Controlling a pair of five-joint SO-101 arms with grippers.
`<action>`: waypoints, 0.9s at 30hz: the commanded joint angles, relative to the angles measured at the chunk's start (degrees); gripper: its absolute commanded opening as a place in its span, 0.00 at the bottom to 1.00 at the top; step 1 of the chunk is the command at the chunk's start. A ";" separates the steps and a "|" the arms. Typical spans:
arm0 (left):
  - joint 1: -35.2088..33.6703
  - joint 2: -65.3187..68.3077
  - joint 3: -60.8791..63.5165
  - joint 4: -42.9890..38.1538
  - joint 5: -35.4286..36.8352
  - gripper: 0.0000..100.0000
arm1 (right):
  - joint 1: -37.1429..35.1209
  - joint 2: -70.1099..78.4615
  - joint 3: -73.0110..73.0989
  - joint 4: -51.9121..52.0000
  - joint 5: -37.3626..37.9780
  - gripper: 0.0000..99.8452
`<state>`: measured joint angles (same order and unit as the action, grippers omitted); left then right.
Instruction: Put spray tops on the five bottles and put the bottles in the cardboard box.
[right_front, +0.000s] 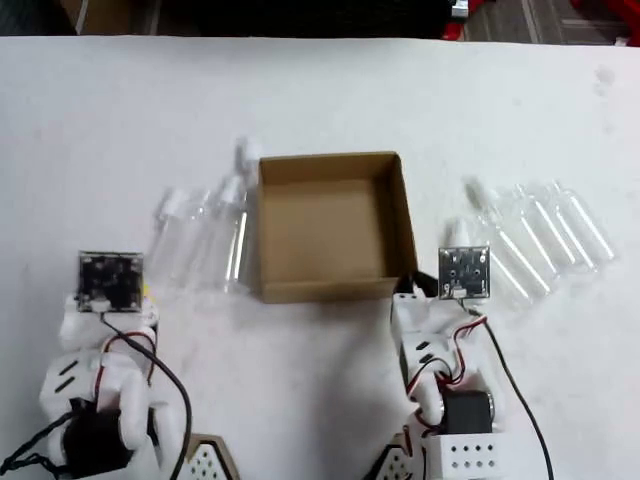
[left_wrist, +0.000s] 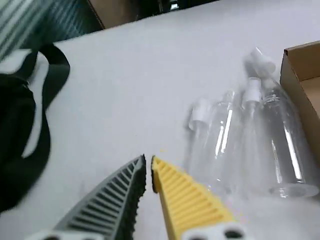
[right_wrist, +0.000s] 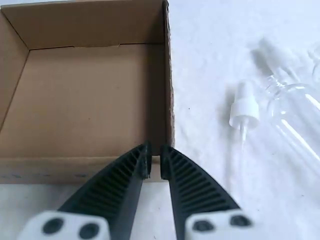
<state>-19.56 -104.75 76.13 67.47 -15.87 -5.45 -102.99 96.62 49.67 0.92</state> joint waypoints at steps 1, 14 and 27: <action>-1.01 0.40 -2.46 -8.44 -5.63 0.02 | 0.75 -0.31 0.26 -0.92 0.62 0.02; -0.75 0.75 -5.54 -5.71 -6.95 0.02 | 0.75 -0.31 0.26 -0.92 0.62 0.02; 6.99 16.40 -19.25 -0.62 -9.76 0.02 | 0.75 -0.22 0.26 -0.92 0.62 0.02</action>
<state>-14.90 -99.91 66.99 64.75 -25.10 -5.45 -102.99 96.62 49.67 0.92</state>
